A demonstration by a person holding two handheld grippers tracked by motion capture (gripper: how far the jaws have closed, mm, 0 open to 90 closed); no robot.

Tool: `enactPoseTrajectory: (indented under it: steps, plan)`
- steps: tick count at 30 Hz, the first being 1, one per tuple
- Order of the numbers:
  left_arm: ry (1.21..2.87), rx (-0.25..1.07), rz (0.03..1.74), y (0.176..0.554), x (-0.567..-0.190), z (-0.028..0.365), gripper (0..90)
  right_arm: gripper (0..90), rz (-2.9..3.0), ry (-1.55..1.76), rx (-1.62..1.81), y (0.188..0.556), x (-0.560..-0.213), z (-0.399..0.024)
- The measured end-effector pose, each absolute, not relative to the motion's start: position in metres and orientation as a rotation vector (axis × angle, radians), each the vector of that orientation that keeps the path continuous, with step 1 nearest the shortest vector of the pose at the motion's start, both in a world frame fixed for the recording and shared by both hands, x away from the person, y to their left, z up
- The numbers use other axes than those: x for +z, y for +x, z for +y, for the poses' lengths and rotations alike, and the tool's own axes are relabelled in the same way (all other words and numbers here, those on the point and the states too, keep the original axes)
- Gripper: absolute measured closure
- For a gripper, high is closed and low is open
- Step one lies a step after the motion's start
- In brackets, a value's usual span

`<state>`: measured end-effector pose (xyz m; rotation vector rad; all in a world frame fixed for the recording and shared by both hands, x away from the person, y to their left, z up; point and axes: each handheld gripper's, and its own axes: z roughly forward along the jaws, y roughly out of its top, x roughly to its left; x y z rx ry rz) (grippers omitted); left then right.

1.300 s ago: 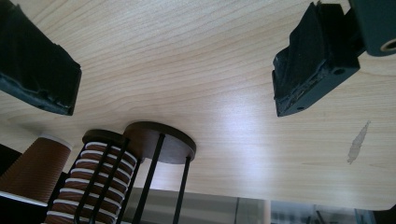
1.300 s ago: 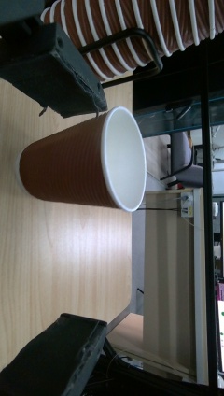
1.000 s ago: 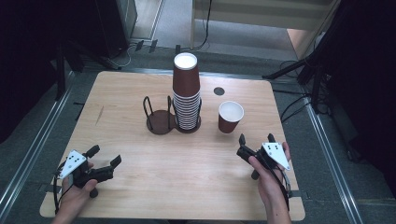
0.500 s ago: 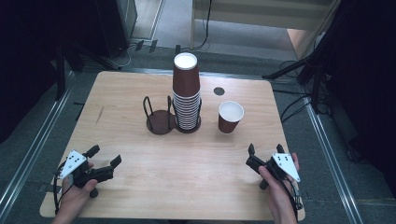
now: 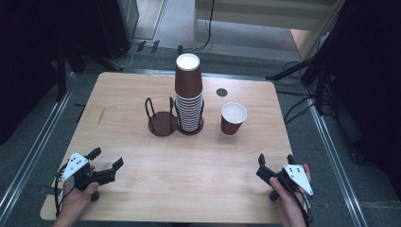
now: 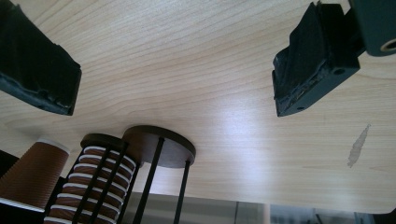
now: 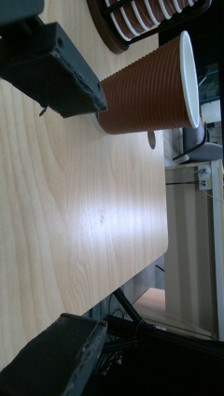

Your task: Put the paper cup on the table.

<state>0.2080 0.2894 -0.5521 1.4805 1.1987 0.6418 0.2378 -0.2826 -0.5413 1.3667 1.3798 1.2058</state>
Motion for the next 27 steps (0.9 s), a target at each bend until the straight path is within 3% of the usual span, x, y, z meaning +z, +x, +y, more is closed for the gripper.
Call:
enactPoseTrajectory:
  steps: [27]
  plan:
    - [1.493,0.634,1.194,0.209,-0.552,0.289,1.9,0.0,1.329,1.302,1.177,0.208,-0.549,-0.295]
